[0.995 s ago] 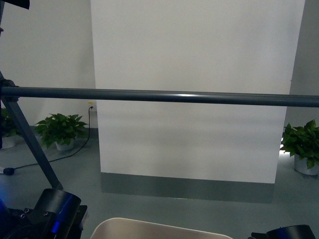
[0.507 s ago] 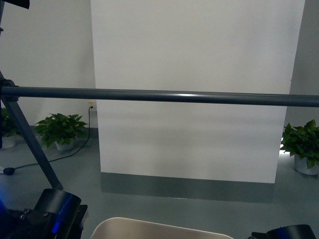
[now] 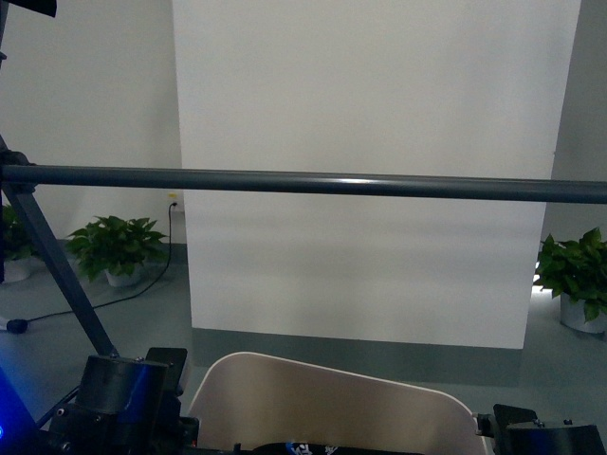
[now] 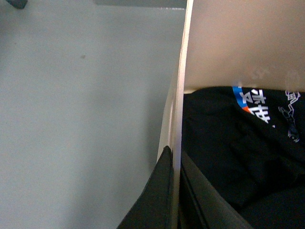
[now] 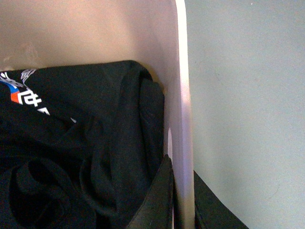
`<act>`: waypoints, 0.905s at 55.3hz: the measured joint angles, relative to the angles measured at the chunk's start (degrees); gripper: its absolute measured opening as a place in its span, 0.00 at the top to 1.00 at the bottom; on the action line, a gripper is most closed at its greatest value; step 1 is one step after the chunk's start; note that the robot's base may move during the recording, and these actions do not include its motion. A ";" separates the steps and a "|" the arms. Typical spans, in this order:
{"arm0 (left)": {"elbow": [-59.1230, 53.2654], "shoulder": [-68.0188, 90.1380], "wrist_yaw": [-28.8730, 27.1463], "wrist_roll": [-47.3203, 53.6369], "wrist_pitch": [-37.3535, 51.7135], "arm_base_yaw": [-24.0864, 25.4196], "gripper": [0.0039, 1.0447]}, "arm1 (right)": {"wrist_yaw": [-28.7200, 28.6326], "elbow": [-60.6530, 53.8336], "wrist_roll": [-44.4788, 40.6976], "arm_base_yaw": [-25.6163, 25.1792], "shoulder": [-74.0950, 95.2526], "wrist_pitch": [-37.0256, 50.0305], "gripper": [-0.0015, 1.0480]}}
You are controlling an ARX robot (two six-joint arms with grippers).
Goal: Move hamper under clothes hanger
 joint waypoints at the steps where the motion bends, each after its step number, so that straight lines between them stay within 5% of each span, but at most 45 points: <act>1: 0.02 0.02 0.00 0.00 -0.48 -0.07 0.96 | -0.11 0.04 -0.02 0.00 0.00 -0.31 0.97; 50: -8.83 -3.10 -0.81 -0.46 -4.33 -0.46 0.96 | -5.09 7.72 -1.68 -1.60 4.57 -9.51 0.97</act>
